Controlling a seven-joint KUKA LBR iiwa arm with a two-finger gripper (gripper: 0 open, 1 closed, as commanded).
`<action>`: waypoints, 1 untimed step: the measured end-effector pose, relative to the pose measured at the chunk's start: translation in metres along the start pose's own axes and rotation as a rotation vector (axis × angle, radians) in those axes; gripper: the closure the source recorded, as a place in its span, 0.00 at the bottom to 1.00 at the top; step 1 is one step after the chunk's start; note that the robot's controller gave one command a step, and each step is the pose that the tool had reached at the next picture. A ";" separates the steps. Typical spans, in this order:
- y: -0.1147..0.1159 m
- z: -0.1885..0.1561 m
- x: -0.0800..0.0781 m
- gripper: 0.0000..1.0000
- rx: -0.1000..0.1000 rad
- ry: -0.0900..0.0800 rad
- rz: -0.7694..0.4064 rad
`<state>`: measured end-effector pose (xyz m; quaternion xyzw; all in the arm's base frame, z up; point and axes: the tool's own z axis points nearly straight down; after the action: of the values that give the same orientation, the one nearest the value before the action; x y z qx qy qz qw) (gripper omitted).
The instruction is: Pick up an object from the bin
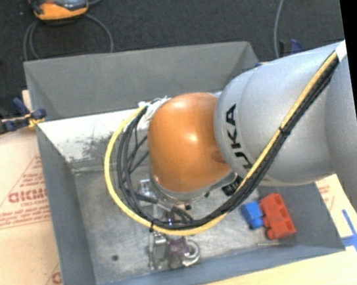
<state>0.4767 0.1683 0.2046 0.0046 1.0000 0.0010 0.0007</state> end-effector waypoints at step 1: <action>-0.027 0.132 -0.024 0.00 0.001 -0.009 -0.558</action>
Offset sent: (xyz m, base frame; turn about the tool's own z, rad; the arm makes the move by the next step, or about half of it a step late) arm 0.0203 -0.0271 -0.1346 -0.5587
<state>0.5004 0.1416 0.0730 -0.2708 0.9626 0.0004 0.0054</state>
